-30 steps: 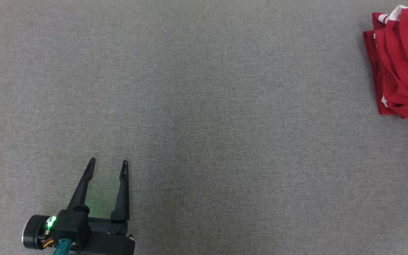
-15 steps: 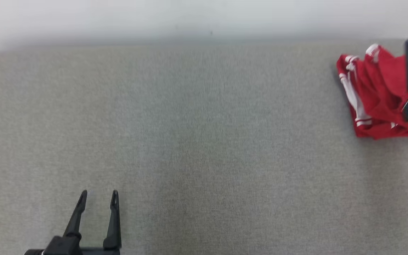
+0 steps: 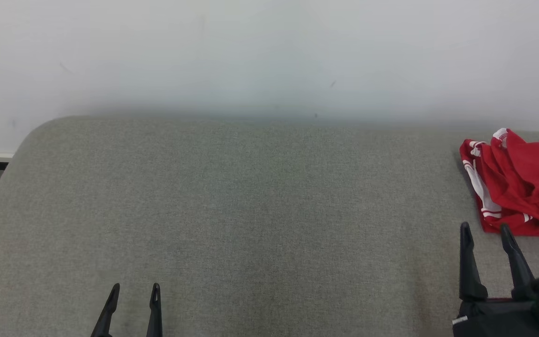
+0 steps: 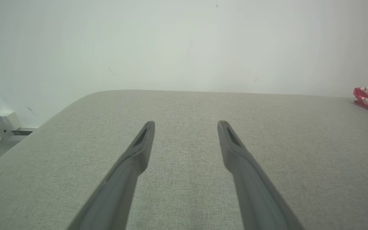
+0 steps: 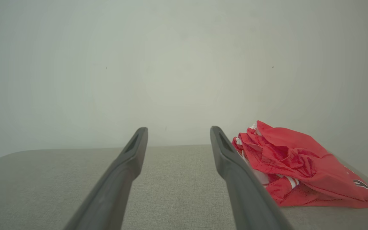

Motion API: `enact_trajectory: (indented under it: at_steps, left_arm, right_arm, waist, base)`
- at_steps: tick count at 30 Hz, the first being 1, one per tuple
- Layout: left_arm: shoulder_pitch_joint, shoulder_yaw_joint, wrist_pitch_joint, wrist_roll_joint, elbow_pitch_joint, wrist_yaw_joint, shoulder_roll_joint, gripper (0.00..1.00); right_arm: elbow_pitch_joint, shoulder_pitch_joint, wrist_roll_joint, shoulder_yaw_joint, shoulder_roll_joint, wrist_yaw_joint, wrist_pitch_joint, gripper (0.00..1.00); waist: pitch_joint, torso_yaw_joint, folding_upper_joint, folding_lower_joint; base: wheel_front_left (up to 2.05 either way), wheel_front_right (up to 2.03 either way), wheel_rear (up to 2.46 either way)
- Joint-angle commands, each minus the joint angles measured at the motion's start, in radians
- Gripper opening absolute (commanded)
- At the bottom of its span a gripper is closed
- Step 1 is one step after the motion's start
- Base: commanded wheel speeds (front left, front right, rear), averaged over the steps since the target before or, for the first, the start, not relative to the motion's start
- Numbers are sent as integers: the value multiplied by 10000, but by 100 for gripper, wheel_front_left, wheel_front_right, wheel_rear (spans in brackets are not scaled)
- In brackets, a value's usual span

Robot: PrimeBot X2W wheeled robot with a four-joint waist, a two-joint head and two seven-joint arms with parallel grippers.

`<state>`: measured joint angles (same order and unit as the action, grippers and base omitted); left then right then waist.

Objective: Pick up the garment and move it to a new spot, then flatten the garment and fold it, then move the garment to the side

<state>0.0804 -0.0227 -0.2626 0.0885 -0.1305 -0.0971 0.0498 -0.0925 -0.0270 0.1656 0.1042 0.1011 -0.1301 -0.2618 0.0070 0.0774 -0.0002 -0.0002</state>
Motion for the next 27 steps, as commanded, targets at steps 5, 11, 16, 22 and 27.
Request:
enact_trajectory:
  at_steps: [5,11,16,22,27]
  left_arm:
    - [300,8,-30,-21,104,143,11,100]
    - [464,-24,-30,-107,132,182,12,100]
    - [456,-35,-30,-149,173,235,11,100]
    - [468,-61,-30,-78,139,251,11,100]
    - [438,-101,-30,-54,119,255,11,100]
  right_arm:
    - [585,1202,-404,189,-400,-11,-24,100]
    - [541,1815,-260,-104,-497,-11,-20,100]
    - [192,1966,-14,-299,-511,-11,-17,100]
    - [-279,1976,241,-658,-506,-11,-19,100]
    - [-424,1888,334,-848,-508,-11,-19,100]
  waist:
    - [-289,154,2,2]
    - [-343,17,2,2]
    - [-343,-42,2,2]
    - [-318,-33,2,2]
    - [-300,-14,2,2]
  base:
    - [0,0,0]
    - [0,0,0]
    - [0,0,0]
    - [0,0,0]
    - [0,0,0]
